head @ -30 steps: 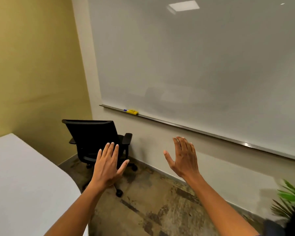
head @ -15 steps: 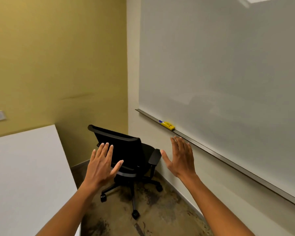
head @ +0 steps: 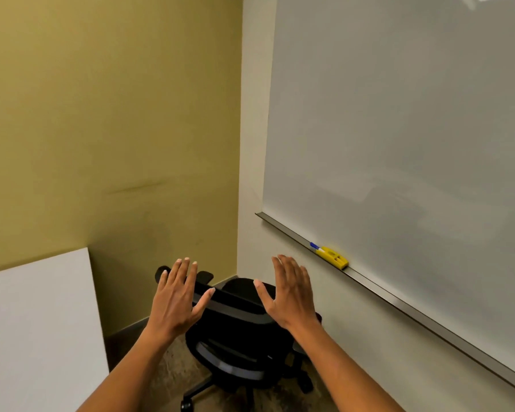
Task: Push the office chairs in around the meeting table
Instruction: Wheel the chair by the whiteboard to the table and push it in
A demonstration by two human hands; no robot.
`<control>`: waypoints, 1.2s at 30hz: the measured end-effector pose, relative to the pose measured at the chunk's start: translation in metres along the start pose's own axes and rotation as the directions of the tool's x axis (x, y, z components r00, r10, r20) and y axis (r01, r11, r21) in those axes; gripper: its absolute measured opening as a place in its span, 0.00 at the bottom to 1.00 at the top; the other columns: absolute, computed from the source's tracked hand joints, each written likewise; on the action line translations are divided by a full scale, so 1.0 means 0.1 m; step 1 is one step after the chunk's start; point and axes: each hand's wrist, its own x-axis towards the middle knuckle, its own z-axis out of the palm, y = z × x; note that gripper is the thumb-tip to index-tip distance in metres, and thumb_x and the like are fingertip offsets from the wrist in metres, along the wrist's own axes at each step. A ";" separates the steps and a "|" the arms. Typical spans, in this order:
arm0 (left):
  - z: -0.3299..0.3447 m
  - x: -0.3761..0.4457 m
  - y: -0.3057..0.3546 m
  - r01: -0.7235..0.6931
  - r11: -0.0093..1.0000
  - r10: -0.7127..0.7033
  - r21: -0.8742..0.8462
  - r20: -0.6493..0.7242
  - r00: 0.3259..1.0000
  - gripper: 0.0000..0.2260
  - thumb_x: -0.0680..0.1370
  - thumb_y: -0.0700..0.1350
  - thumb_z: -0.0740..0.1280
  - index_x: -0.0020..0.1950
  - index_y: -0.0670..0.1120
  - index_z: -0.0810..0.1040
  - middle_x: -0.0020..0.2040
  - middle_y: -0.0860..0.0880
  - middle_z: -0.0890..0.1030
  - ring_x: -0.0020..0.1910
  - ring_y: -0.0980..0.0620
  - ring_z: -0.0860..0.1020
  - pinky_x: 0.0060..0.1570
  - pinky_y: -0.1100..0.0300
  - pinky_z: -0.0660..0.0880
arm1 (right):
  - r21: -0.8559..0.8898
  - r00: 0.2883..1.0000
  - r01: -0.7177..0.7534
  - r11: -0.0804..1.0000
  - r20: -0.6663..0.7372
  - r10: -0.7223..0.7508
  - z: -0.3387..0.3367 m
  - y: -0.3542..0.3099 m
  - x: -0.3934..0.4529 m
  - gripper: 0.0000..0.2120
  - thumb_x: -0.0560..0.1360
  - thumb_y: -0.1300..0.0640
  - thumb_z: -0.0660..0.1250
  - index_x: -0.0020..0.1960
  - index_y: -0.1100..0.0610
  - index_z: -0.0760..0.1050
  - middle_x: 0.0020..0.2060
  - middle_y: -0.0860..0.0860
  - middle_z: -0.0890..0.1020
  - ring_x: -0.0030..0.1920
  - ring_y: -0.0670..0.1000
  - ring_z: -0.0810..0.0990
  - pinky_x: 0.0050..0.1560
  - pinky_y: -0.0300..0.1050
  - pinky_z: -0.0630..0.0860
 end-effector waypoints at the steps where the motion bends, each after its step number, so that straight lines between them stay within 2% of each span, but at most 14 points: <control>1: 0.03 0.17 -0.14 0.004 1.000 -0.004 -0.001 0.012 1.000 0.41 0.79 0.70 0.44 0.78 0.40 0.62 0.77 0.39 0.63 0.78 0.42 0.59 0.75 0.43 0.57 | 0.011 1.000 0.008 1.000 0.013 -0.009 0.10 -0.10 0.17 0.46 0.76 0.26 0.36 0.77 0.58 0.63 0.76 0.57 0.68 0.76 0.58 0.64 0.76 0.62 0.60; 8: 0.35 0.87 -0.75 -0.015 1.000 0.015 -0.003 0.058 0.998 0.44 0.77 0.72 0.38 0.79 0.41 0.58 0.79 0.41 0.59 0.79 0.46 0.53 0.76 0.47 0.49 | 0.048 0.993 0.061 0.997 0.095 -0.066 0.72 -0.51 0.87 0.48 0.75 0.25 0.33 0.80 0.57 0.59 0.79 0.56 0.63 0.79 0.56 0.58 0.78 0.60 0.55; 12: 0.55 1.02 -0.94 -0.032 0.999 0.033 -0.007 0.102 0.994 0.44 0.77 0.73 0.38 0.79 0.42 0.59 0.79 0.42 0.60 0.79 0.46 0.53 0.76 0.48 0.48 | 0.067 0.990 0.069 0.995 0.122 -0.077 1.04 -0.60 0.98 0.47 0.76 0.26 0.36 0.79 0.57 0.60 0.78 0.56 0.65 0.78 0.57 0.60 0.78 0.61 0.56; 15: 0.75 1.08 -1.00 -0.072 0.997 0.074 -0.014 0.179 0.981 0.45 0.76 0.74 0.38 0.79 0.43 0.61 0.78 0.42 0.62 0.79 0.46 0.55 0.76 0.48 0.49 | 0.049 0.974 0.039 0.998 0.219 -0.049 1.25 -0.58 0.97 0.51 0.72 0.24 0.32 0.81 0.56 0.55 0.80 0.56 0.61 0.80 0.56 0.55 0.79 0.59 0.50; 21: 1.11 1.28 -1.05 -0.126 0.992 0.125 -0.010 0.232 0.965 0.43 0.77 0.74 0.40 0.78 0.44 0.63 0.78 0.44 0.64 0.78 0.47 0.56 0.75 0.45 0.51 | -0.035 0.908 -0.053 0.998 0.415 0.062 1.44 -0.43 1.00 0.53 0.67 0.23 0.31 0.82 0.54 0.49 0.80 0.55 0.57 0.80 0.56 0.53 0.78 0.60 0.48; 24: 1.27 1.37 -1.00 -0.131 0.991 0.136 -0.036 0.255 0.957 0.47 0.74 0.76 0.35 0.79 0.44 0.60 0.79 0.45 0.61 0.79 0.48 0.53 0.76 0.46 0.47 | -0.048 0.887 -0.107 0.993 0.447 0.117 1.49 -0.32 1.02 0.58 0.63 0.22 0.27 0.82 0.54 0.49 0.80 0.54 0.57 0.80 0.56 0.53 0.78 0.60 0.48; 26: 1.35 1.41 -1.00 -0.116 0.993 0.122 -0.038 0.305 0.944 0.49 0.71 0.77 0.34 0.81 0.46 0.56 0.81 0.47 0.57 0.80 0.49 0.50 0.76 0.48 0.42 | -0.063 0.891 -0.096 0.993 0.440 0.114 1.51 -0.31 1.08 0.55 0.65 0.23 0.29 0.82 0.55 0.50 0.80 0.55 0.59 0.80 0.56 0.54 0.78 0.60 0.49; 28: 1.40 1.44 -1.05 -0.097 0.995 0.093 -0.008 0.365 0.926 0.49 0.70 0.76 0.35 0.80 0.46 0.59 0.80 0.47 0.60 0.80 0.49 0.53 0.78 0.48 0.43 | -0.067 0.890 -0.080 0.995 0.445 0.102 1.54 -0.39 1.14 0.53 0.67 0.24 0.32 0.82 0.55 0.51 0.79 0.55 0.61 0.79 0.57 0.57 0.78 0.61 0.51; 30: 1.45 1.47 -1.11 -0.109 0.994 0.095 0.020 0.349 0.932 0.49 0.71 0.76 0.36 0.75 0.46 0.71 0.73 0.47 0.73 0.76 0.49 0.66 0.77 0.47 0.53 | -0.042 0.882 -0.077 0.996 0.463 0.088 1.59 -0.48 1.12 0.53 0.68 0.24 0.32 0.81 0.56 0.53 0.78 0.56 0.62 0.77 0.57 0.59 0.77 0.60 0.54; 32: 1.50 1.48 -1.13 -0.153 0.988 0.139 0.023 0.303 0.943 0.48 0.72 0.77 0.34 0.60 0.48 0.82 0.58 0.48 0.83 0.61 0.49 0.78 0.70 0.50 0.66 | -0.033 0.876 -0.066 0.997 0.477 0.074 1.63 -0.56 1.05 0.54 0.67 0.23 0.31 0.81 0.57 0.54 0.76 0.56 0.65 0.74 0.57 0.64 0.75 0.59 0.60; 34: 1.53 1.43 -1.12 -0.198 0.980 0.183 0.026 0.278 0.943 0.45 0.72 0.77 0.33 0.46 0.50 0.82 0.44 0.51 0.83 0.47 0.51 0.80 0.60 0.52 0.71 | -0.050 0.875 -0.043 0.998 0.480 0.062 1.66 -0.59 0.98 0.57 0.65 0.22 0.29 0.80 0.57 0.56 0.73 0.56 0.68 0.69 0.58 0.69 0.69 0.58 0.66; 36: 1.54 1.35 -1.10 -0.216 0.976 0.200 0.038 0.260 0.945 0.42 0.73 0.77 0.35 0.40 0.50 0.79 0.39 0.52 0.81 0.42 0.52 0.78 0.55 0.53 0.72 | -0.075 0.883 -0.032 0.997 0.465 0.063 1.67 -0.59 0.91 0.58 0.64 0.22 0.27 0.78 0.58 0.60 0.69 0.57 0.72 0.64 0.59 0.73 0.64 0.57 0.69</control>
